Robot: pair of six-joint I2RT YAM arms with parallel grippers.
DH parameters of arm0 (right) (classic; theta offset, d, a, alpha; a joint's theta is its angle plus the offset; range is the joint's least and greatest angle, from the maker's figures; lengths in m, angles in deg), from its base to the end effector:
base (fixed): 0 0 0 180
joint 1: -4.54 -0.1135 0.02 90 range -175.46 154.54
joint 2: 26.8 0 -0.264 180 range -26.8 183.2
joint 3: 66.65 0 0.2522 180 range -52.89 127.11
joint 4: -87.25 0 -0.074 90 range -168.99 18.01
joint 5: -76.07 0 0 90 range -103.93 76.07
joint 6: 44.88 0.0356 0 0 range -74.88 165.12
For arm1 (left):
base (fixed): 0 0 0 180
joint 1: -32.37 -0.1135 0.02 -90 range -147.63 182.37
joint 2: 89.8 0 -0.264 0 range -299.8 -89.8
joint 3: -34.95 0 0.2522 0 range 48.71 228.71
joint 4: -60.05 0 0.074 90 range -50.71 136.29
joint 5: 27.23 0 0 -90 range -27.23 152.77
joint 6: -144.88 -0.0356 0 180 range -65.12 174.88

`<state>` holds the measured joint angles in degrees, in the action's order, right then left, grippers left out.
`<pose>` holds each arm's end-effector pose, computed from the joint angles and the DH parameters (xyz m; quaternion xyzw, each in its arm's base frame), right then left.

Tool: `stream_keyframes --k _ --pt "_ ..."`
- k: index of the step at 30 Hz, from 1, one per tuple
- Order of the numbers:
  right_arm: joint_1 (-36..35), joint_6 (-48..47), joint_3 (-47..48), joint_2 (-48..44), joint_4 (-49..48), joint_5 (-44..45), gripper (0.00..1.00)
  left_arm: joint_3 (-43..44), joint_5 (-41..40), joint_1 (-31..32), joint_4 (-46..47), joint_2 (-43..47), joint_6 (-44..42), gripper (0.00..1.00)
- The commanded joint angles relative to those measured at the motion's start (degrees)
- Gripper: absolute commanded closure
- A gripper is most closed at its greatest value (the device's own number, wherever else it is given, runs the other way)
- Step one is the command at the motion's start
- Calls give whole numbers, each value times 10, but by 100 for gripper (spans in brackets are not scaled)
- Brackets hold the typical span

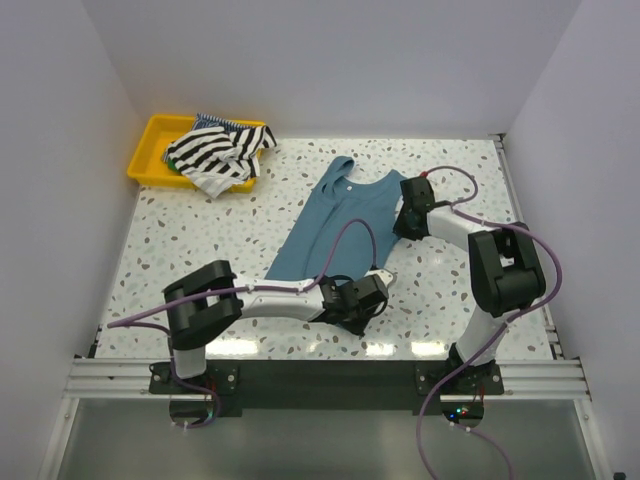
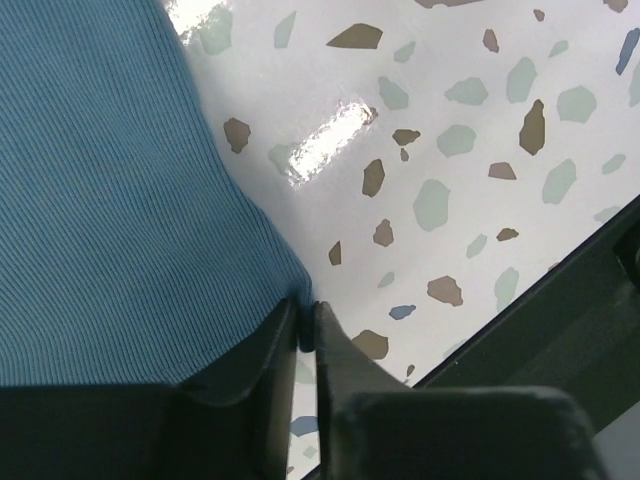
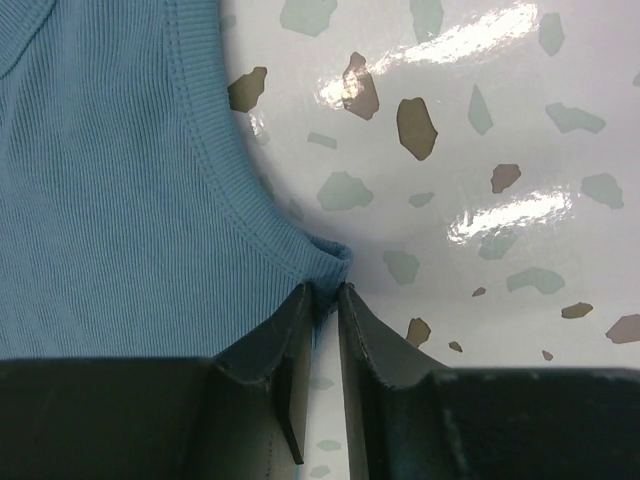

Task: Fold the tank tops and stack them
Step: Fold the tank top

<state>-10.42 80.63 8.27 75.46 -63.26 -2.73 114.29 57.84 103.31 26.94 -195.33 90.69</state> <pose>0.3493 0.0862 0.1645 0.1975 0.9336 0.0365 0.2968 0.1247 -0.3514 0.1624 0.2799 0.9220 -0.1875 0.1911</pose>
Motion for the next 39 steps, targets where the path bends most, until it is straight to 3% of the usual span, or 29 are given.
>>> stream_keyframes --k 1,2,4,10,20,26,39 --pt "5 11 -9 1 -26 2 81 17 -25 10 -13 -1 0 87" --pt "7 11 -10 0 -25 5 82 17 -23 14 -15 2 -2 96" --pt "10 10 -10 -1 -21 9 85 17 -13 21 -16 7 -3 100" --pt "26 -6 -18 -33 12 52 98 26 29 48 -5 18 -9 100" --pt "11 -49 38 -82 97 87 100 -25 46 26 36 115 21 100" --pt "-37 -51 126 -7 127 97 99 -84 88 -38 70 180 52 100" --pt "-126 -35 348 180 176 116 98 -215 84 -149 49 284 81 100"
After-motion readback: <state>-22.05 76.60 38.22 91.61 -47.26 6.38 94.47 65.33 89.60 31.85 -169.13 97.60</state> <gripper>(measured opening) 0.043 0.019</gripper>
